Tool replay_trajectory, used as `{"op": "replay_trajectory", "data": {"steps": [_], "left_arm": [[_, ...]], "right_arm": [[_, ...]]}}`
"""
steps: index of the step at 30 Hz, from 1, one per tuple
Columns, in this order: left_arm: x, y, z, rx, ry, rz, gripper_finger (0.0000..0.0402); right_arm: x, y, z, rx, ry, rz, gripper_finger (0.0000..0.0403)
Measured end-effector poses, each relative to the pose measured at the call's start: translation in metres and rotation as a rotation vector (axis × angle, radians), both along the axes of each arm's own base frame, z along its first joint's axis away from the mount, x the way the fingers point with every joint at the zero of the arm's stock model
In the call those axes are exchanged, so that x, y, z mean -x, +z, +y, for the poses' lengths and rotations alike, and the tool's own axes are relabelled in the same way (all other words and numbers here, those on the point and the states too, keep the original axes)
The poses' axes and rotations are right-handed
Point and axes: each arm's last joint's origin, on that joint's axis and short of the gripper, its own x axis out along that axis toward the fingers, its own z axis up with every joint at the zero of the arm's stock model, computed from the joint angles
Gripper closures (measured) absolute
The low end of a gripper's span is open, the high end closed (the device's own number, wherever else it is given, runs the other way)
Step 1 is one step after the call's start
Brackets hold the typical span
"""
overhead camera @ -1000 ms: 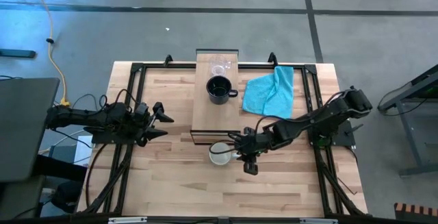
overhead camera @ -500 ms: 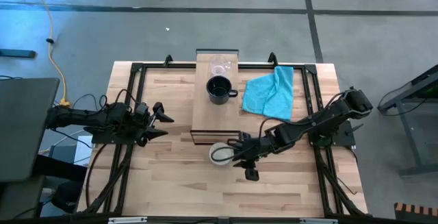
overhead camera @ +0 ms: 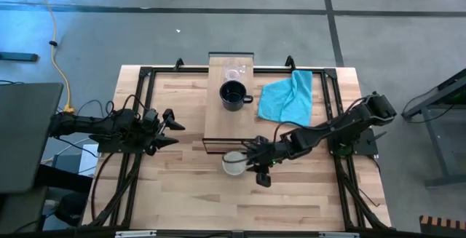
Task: Stack small to large cups/mugs on shelf
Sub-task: Put the blue mug on the shelf
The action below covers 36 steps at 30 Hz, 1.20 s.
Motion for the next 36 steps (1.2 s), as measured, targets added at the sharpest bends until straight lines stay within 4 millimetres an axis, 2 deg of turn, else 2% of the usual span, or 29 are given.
{"op": "replay_trajectory", "data": {"steps": [3, 11, 20, 36], "left_arm": [[0.000, 0.000, 0.000, 0.000, 0.000, 0.000, 0.0131], [0.000, 0.000, 0.000, -0.001, 0.000, 0.000, 0.0131], [0.000, 0.000, 0.000, 0.000, 0.000, 0.000, 0.0130], [0.000, 0.000, 0.000, -0.002, 0.000, 0.000, 0.0130]], "right_arm": [[-0.001, -0.001, -0.004, -0.011, -0.018, 0.010, 0.0313], [-0.002, 0.003, 0.000, 0.052, 0.162, -0.060, 0.0313], [-0.006, 0.003, -0.011, 0.024, 0.150, -0.053, 0.0313], [-0.006, 0.003, -0.010, -0.004, 0.128, -0.044, 0.0313]]}}
